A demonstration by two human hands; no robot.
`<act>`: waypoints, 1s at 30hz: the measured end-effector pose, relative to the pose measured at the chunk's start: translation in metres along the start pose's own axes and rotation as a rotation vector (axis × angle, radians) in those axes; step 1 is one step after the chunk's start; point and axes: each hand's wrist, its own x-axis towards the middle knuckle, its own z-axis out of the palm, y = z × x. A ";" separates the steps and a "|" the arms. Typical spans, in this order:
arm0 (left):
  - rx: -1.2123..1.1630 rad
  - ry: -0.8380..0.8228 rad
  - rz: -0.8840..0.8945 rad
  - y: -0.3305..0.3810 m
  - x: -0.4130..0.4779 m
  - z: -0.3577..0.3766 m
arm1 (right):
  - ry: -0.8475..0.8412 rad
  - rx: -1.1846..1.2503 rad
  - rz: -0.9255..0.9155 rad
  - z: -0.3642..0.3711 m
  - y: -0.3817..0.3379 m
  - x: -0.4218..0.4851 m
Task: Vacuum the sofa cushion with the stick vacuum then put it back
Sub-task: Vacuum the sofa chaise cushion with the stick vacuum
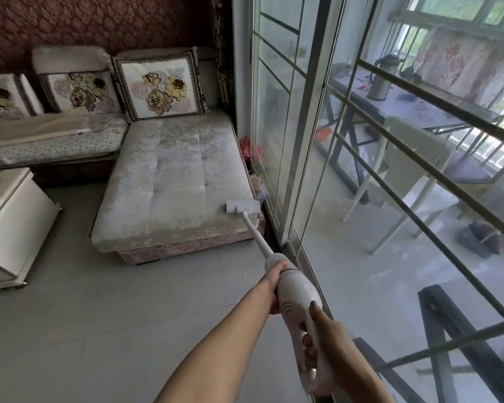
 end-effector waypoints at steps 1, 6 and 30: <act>-0.006 0.011 -0.008 0.003 0.002 0.005 | -0.010 0.001 0.003 -0.005 -0.004 0.004; -0.019 0.027 0.007 0.017 0.003 0.024 | -0.055 -0.009 0.009 -0.018 -0.025 0.018; -0.034 0.083 0.076 0.138 0.065 0.042 | -0.140 -0.103 0.019 0.007 -0.133 0.115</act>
